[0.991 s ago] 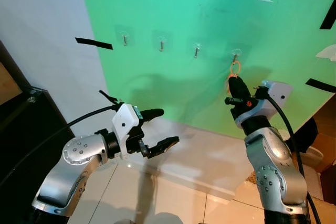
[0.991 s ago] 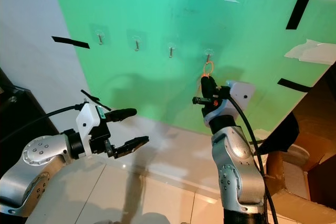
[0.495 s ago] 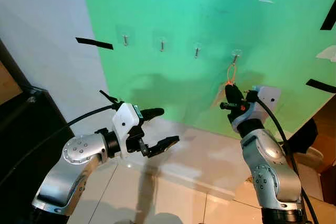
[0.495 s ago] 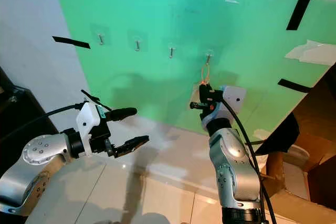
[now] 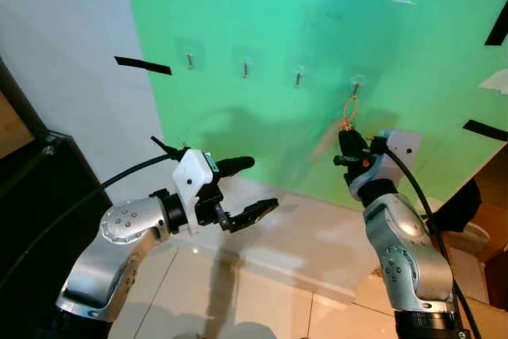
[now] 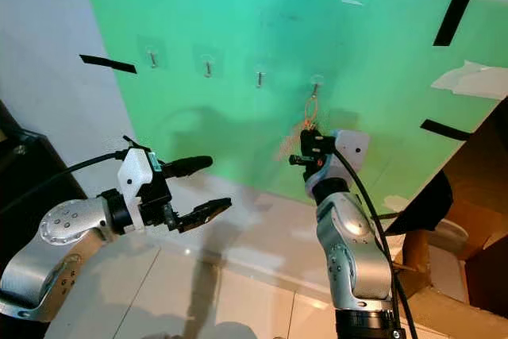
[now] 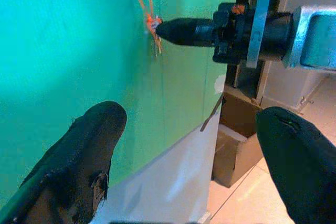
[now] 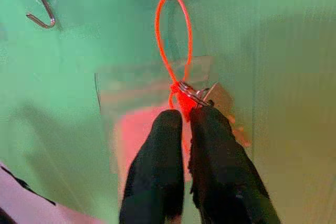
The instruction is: Hang keys on a hook
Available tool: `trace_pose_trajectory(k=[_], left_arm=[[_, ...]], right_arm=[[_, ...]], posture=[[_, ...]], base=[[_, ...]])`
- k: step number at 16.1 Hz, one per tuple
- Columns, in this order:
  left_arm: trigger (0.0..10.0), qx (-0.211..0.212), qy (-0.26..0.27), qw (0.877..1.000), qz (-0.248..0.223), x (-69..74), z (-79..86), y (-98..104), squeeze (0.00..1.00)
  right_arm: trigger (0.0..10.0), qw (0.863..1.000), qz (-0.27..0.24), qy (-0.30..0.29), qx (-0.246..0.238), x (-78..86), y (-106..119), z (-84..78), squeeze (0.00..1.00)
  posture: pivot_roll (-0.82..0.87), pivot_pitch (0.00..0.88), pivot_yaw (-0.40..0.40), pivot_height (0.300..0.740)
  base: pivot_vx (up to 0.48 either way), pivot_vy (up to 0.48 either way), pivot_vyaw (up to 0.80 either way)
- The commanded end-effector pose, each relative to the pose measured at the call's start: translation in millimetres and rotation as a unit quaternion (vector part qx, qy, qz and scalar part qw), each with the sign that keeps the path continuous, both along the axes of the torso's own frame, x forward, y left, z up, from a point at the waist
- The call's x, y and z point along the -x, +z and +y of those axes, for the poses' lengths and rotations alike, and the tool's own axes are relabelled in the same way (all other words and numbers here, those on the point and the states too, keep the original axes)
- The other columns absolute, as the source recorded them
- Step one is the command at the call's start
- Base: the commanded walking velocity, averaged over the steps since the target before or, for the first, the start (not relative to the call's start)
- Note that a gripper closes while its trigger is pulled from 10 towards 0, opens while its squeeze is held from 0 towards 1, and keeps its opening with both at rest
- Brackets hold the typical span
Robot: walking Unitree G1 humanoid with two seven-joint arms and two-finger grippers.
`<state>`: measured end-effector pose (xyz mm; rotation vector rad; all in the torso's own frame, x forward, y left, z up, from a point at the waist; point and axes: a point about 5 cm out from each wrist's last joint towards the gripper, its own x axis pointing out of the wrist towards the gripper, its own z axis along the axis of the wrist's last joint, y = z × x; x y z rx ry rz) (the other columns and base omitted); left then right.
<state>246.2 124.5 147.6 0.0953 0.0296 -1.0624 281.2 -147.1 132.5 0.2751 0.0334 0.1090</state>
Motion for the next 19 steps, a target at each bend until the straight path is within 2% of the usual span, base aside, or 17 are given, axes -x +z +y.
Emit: trace_pose_trajectory(k=[1,4,5,7,9,11,12,13,15,17,18,19], left_arm=[[10.0,0.009,0.007,1.000,-0.009,-1.9,1.6,7,0.00],[10.0,0.032,0.030,0.999,-0.022,-9.0,2.0,16,0.00],[10.0,0.037,0.068,0.996,-0.033,-14.2,4.4,18,0.00],[10.0,0.048,0.130,0.989,-0.050,-20.5,11.3,20,0.00],[10.0,0.057,0.174,0.981,-0.057,-19.1,18.5,18,0.00],[10.0,0.021,0.242,0.969,-0.053,-20.5,32.4,4,0.00],[10.0,-0.016,0.308,0.950,-0.045,-21.2,46.3,-9,0.00],[10.0,-0.035,0.336,0.941,-0.032,-15.0,53.9,-20,0.00],[10.0,-0.030,0.349,0.936,-0.017,-6.0,54.6,-28,0.00],[10.0,-0.040,0.383,0.923,-0.019,-0.6,54.5,-36,0.00],[10.0,-0.037,0.405,0.912,-0.053,0.2,52.8,-35,0.00],[10.0,-0.033,0.412,0.908,-0.075,1.1,49.8,-34,0.00]], right_arm=[[10.0,1.000,-0.012,0.000,-0.007,0.9,3,-2.7,1.00],[10.0,0.998,0.022,-0.001,0.066,11.5,-14,-6.6,1.00],[10.0,0.996,0.028,0.006,0.084,16.6,-17,-6.9,1.00],[10.0,0.995,0.028,0.022,0.093,25.7,-20,-5.3,1.00],[10.0,0.995,0.032,0.023,0.094,33.7,-23,-4.2,1.00],[10.0,0.993,0.023,0.034,0.108,39.1,-25,-0.7,1.00],[10.0,0.993,0.018,0.041,0.113,40.2,-23,2.3,1.00],[10.0,0.992,0.025,0.037,0.117,39.7,-22,2.0,1.00],[10.0,0.994,0.034,0.029,0.100,38.2,-22,1.2,1.00],[10.0,0.993,0.035,0.031,0.111,36.3,-25,2.1,1.00],[10.0,0.990,0.034,0.047,0.131,35.1,-30,6.5,1.00],[10.0,0.988,0.015,0.062,0.137,36.7,-32,10.7,1.00]], posture=[[-0.04,0.000,-0.047,0.740],[-0.04,0.000,-0.050,0.740],[-0.04,0.000,-0.050,0.740],[-0.04,0.000,-0.048,0.740],[-0.05,0.000,-0.042,0.740],[-0.06,0.000,-0.037,0.740],[-0.06,0.000,-0.041,0.740],[-0.05,0.000,-0.058,0.740],[-0.04,0.000,-0.067,0.740],[-0.02,0.000,-0.082,0.740],[0.00,0.000,-0.097,0.740],[0.00,0.000,-0.098,0.740]], base=[[0.000,0.000,0.00],[0.000,0.000,0.00],[0.000,0.000,0.00],[0.000,0.000,0.00],[0.000,0.000,0.31],[0.000,0.000,0.80],[0.000,0.000,0.80],[0.000,0.000,0.80],[0.000,0.000,0.80],[0.000,0.000,0.80],[0.000,0.000,0.80],[0.000,0.000,0.80]])
